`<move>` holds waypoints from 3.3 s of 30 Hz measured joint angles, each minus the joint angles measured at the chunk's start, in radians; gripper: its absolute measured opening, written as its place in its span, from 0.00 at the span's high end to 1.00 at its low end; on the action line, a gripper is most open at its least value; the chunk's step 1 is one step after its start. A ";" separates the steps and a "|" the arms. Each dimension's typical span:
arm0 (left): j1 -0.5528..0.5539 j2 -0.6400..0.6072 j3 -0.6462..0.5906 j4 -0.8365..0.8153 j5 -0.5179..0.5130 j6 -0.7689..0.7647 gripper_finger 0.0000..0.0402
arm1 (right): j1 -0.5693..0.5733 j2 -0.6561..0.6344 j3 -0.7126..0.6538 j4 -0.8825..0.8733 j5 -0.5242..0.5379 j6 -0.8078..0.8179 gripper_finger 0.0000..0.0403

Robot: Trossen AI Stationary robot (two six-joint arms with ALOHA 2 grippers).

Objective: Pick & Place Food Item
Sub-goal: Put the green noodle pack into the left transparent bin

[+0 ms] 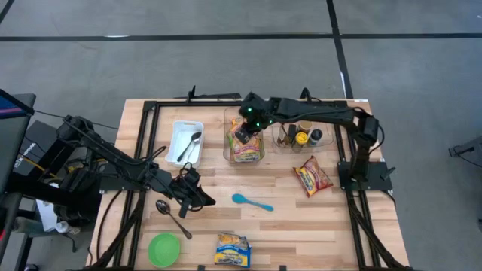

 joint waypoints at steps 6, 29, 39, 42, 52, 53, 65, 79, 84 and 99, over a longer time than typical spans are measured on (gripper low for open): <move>0.000 0.000 0.000 0.013 -0.001 0.000 1.00 | 0.018 0.040 -0.005 -0.032 -0.001 -0.022 0.99; 0.001 0.000 0.000 0.020 -0.005 0.000 1.00 | 0.088 0.112 -0.004 -0.029 -0.081 -0.125 1.00; 0.001 0.000 0.000 0.027 -0.004 0.000 1.00 | 0.070 0.109 -0.004 0.065 -0.076 -0.116 1.00; 0.001 0.000 0.000 0.027 -0.004 0.000 1.00 | 0.061 0.109 -0.004 0.106 -0.048 -0.092 1.00; 0.001 0.000 0.000 0.027 -0.001 0.000 1.00 | 0.031 0.118 -0.004 0.064 0.005 -0.097 1.00; 0.001 0.000 0.000 0.027 0.000 0.000 1.00 | 0.031 0.118 -0.004 0.061 0.004 -0.097 1.00; 0.001 0.000 0.000 0.027 -0.001 0.000 1.00 | 0.037 0.118 -0.004 -0.001 0.022 -0.139 1.00; 0.001 0.000 0.000 0.027 -0.005 0.000 1.00 | 0.003 0.118 -0.004 -0.003 0.109 -0.025 1.00; 0.001 0.000 0.000 0.027 -0.005 0.000 1.00 | -0.018 0.118 -0.004 -0.006 0.109 0.014 1.00; 0.001 0.000 0.000 0.027 -0.004 0.000 1.00 | -0.032 0.118 -0.004 -0.091 0.186 0.050 1.00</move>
